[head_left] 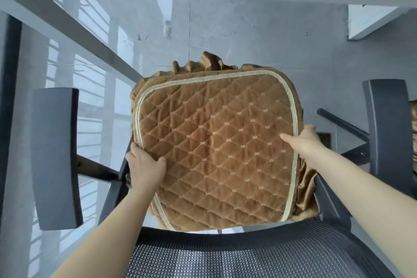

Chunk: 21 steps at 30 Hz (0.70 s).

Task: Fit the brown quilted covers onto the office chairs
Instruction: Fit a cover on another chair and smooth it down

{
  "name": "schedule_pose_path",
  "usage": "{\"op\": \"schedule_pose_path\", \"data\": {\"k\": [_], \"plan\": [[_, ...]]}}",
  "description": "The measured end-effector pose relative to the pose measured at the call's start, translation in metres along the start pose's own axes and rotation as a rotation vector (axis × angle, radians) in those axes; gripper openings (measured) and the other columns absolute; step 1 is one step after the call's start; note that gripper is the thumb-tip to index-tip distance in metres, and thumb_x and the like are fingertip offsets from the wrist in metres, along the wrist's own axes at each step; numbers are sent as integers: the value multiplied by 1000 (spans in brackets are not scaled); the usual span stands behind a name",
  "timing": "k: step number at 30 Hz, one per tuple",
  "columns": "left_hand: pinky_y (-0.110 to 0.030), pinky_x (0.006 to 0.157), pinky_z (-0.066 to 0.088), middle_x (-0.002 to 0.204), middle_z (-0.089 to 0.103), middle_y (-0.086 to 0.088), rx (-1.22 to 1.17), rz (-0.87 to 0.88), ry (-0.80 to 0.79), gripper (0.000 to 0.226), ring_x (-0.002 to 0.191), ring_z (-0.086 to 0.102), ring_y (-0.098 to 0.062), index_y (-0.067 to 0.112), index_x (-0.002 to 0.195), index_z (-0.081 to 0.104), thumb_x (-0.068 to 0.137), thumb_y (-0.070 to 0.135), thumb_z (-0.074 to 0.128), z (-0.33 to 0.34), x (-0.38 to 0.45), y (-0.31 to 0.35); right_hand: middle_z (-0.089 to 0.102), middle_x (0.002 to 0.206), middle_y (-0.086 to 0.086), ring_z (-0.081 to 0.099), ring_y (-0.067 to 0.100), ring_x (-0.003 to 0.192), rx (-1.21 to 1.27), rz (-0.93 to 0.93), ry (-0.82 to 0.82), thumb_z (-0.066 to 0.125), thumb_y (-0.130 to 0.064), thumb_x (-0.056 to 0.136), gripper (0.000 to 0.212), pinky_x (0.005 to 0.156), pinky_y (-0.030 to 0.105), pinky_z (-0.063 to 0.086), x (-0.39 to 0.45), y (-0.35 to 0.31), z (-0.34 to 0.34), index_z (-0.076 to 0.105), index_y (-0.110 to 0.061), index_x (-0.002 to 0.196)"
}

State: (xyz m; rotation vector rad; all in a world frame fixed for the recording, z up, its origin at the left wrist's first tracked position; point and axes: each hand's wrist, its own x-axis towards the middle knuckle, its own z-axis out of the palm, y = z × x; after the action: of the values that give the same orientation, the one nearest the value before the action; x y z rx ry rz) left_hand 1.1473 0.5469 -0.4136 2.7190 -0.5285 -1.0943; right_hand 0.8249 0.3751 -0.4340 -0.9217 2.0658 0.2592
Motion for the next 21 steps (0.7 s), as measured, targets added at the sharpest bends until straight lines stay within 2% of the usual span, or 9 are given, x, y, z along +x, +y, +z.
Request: {"op": "schedule_pose_path", "data": {"k": [2,5,8,10,12,15,18,21], "plan": [[-51,104,34,149,25,-20,17,20,-12,89,134,34,-39,6,154,5,86,20,61,-2,1,-2,36,147,19,40,37,132,-43,-26,-3,75,-37,78,89,106,52,40,-1,1,2,23,-8,145],[-48,109,29,151,25,-20,-3,115,24,86,138,29,-37,8,154,6,86,17,57,-6,11,8,36,146,21,41,40,130,-63,2,-13,73,-31,78,86,105,53,40,1,-20,-4,23,-7,145],[-45,111,28,148,31,-20,-47,144,56,77,139,30,-34,4,151,17,87,19,58,-14,35,24,34,148,20,37,41,133,-130,-152,90,67,-29,83,79,107,49,37,2,-55,-14,22,-7,145],[-45,101,37,136,45,-23,-108,88,82,62,125,44,-37,-3,139,37,88,23,59,-23,54,36,35,147,18,38,39,132,-81,-240,133,64,-32,86,77,103,43,37,3,-82,-19,23,-6,145],[-38,78,42,110,58,-17,-194,11,71,43,98,54,-32,-4,118,53,89,27,60,-30,69,48,35,148,18,40,37,132,-17,-229,87,63,-42,86,80,102,42,38,13,-107,-22,24,-6,146],[-32,64,37,81,53,-8,-287,-89,10,33,84,52,-28,1,105,57,92,32,60,-32,87,55,44,145,15,48,37,127,54,-174,-45,68,-55,77,85,103,48,41,28,-130,-27,35,-8,141],[-34,71,40,87,57,-9,-249,-47,58,39,87,55,-30,0,112,58,89,31,64,-32,95,56,61,124,14,61,36,108,47,-223,-19,69,-61,55,87,93,51,51,65,-125,-26,50,-12,125],[-33,72,36,93,57,-10,-221,57,130,36,85,52,-26,1,112,58,90,29,64,-31,92,63,64,114,11,63,33,103,58,-299,95,59,-65,55,80,91,47,52,74,-114,-27,56,-14,116]]}}
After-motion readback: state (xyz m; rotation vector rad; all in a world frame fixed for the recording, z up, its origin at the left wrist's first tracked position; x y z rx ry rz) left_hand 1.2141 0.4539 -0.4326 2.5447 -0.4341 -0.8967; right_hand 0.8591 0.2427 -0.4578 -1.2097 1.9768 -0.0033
